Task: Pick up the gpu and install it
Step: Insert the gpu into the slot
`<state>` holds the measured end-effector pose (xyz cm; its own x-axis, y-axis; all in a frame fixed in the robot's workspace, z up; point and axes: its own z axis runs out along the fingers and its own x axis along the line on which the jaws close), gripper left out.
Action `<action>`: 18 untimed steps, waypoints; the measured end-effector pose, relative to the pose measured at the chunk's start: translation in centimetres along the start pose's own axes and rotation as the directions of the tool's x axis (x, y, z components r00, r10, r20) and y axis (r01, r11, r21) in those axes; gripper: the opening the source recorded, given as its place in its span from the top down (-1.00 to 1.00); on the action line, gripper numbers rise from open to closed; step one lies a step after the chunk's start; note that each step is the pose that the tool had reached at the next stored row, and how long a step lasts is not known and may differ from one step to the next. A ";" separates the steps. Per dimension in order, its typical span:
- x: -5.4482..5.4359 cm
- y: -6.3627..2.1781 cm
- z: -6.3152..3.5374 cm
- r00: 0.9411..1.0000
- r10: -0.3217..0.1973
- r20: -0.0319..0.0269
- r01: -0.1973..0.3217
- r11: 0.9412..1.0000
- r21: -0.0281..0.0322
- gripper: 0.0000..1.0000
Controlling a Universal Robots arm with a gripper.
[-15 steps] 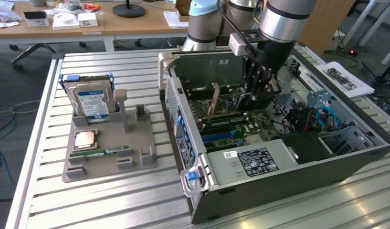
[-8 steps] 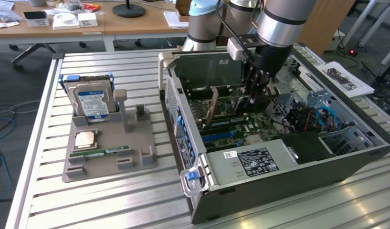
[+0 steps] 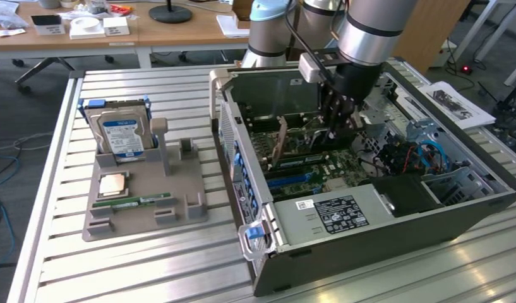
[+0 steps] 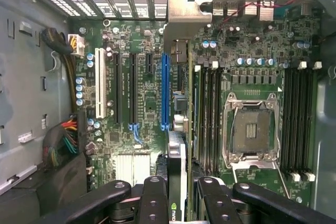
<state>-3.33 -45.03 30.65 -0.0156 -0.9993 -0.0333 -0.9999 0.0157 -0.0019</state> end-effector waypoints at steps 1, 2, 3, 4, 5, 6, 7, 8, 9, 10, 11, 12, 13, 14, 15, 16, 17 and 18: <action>0.0 0.09 0.03 1.000 0.000 0.000 0.000 1.000 0.000 0.47; 0.0 0.15 0.10 1.000 0.000 0.000 0.000 1.000 0.000 0.47; 0.0 0.17 0.18 1.000 0.000 0.000 0.000 1.000 0.000 0.47; 0.0 0.17 0.26 1.000 -0.001 0.000 0.001 1.000 0.000 0.47; 0.0 0.18 0.36 1.000 -0.001 0.000 0.001 1.000 0.000 0.47; 0.1 0.20 0.47 1.000 -0.001 0.000 0.001 1.000 0.000 0.47; 0.1 0.22 0.58 1.000 -0.001 0.000 0.001 1.000 0.000 0.47; 0.1 0.23 0.72 1.000 -0.002 0.000 0.002 1.000 0.000 0.47; 0.1 0.25 0.85 1.000 -0.002 0.000 0.002 1.000 0.000 0.47; 0.1 0.26 0.97 1.000 -0.002 0.000 0.002 1.000 0.000 0.47; 0.1 0.28 1.07 1.000 -0.003 0.000 0.003 1.000 0.000 0.47; 0.1 0.29 1.15 1.000 -0.003 0.000 0.003 1.000 0.000 0.47; 0.2 0.31 1.23 1.000 -0.003 0.000 0.003 1.000 0.000 0.47; 0.2 0.32 1.33 1.000 -0.003 0.000 0.003 1.000 0.000 0.47; 0.2 0.34 1.44 1.000 -0.004 0.000 0.004 1.000 0.000 0.47; 0.3 0.35 1.54 1.000 -0.004 0.000 0.004 1.000 0.000 0.47; 0.3 0.36 1.65 1.000 -0.005 0.000 0.005 1.000 0.000 0.47; 0.3 0.37 1.75 1.000 -0.005 0.000 0.005 1.000 0.000 0.47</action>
<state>-3.70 -45.27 28.89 -0.0107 -0.9994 -0.0335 -0.9999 0.0108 -0.0019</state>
